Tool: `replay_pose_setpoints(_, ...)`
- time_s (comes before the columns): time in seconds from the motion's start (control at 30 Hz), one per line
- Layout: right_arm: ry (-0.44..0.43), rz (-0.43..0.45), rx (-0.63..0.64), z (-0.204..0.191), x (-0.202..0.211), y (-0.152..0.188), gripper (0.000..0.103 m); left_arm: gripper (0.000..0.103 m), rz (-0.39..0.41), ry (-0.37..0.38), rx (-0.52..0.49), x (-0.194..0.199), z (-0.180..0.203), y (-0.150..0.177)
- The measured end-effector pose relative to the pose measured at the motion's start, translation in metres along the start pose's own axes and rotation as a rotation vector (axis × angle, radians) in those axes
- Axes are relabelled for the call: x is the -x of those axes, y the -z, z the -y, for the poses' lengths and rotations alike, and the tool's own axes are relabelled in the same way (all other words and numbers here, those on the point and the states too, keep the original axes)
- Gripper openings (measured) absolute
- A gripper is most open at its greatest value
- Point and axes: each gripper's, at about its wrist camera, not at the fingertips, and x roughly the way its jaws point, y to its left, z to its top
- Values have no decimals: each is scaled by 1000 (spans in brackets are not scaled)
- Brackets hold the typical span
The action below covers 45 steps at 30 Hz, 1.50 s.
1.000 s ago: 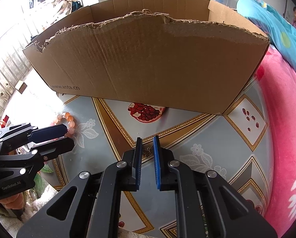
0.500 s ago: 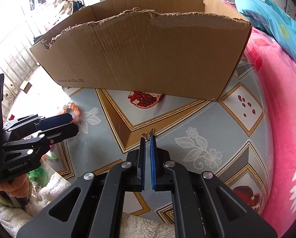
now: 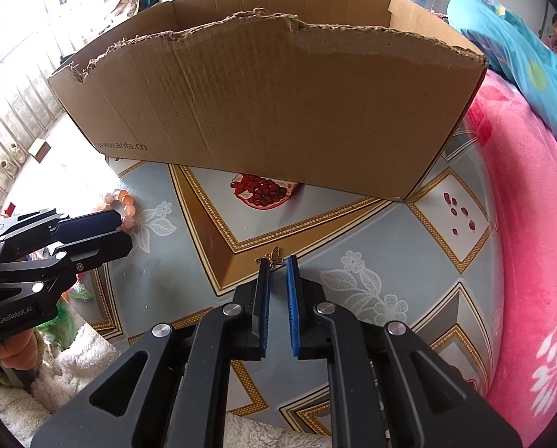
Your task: Organize jewelry
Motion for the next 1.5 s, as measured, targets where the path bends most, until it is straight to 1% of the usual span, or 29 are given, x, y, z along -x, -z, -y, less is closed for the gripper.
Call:
replay_pose_setpoints(0.27, 16, -2, -10, 6, -5, -10, 10, 30, 1, 4, 1, -1, -1, 0)
replay_pose_setpoints(0.33, 1, -2, -25, 9, -6, -12, 10, 30, 2, 6, 2, -1, -1, -1)
replay_pose_setpoints(0.4, -35, -1, -31, 11, -5, -13, 12, 30, 2, 6, 2, -1, -1, -1)
replay_pose_setpoints(0.47, -55, -1, -11, 11, -5, -16, 28, 30, 1, 6, 0, -1, -1, -1)
replay_pose_setpoints(0.5, -55, -1, 9, 9, -5, -18, 29, 30, 1, 6, -2, -1, -1, -1)
replay_pose_setpoints(0.57, -63, -3, 67, 6, -5, -23, 29, 30, 1, 6, -4, -2, -1, -1)
replay_pose_setpoints(0.63, -75, -24, 109, 5, -9, -28, 29, 30, 1, 6, -3, -2, -1, -1)
replay_pose_setpoints(0.7, -67, -46, 141, 5, -13, -32, 29, 30, 2, 6, -2, -2, -1, -1)
replay_pose_setpoints(0.83, -90, -79, 187, 8, -20, -39, 29, 30, 3, 5, -3, -2, -1, -2)
replay_pose_setpoints(0.9, -95, -95, 205, 11, -22, -44, 28, 30, 3, 6, -3, -2, -1, -2)
replay_pose_setpoints(0.97, -100, -110, 223, 11, -25, -50, 24, 30, 3, 6, -3, -2, -1, -2)
replay_pose_setpoints(1.0, -105, -118, 228, 10, -26, -52, 23, 30, 3, 5, -3, -3, -1, -2)
replay_pose_setpoints(1.07, -108, -134, 238, 11, -28, -56, 18, 30, 3, 5, -4, -3, -1, -2)
replay_pose_setpoints(1.2, -117, -158, 241, 11, -30, -58, 13, 30, 3, 5, -4, -3, -1, -2)
replay_pose_setpoints(1.5, -127, -168, 225, 14, -32, -62, 13, 30, 1, 1, -12, -4, 0, -2)
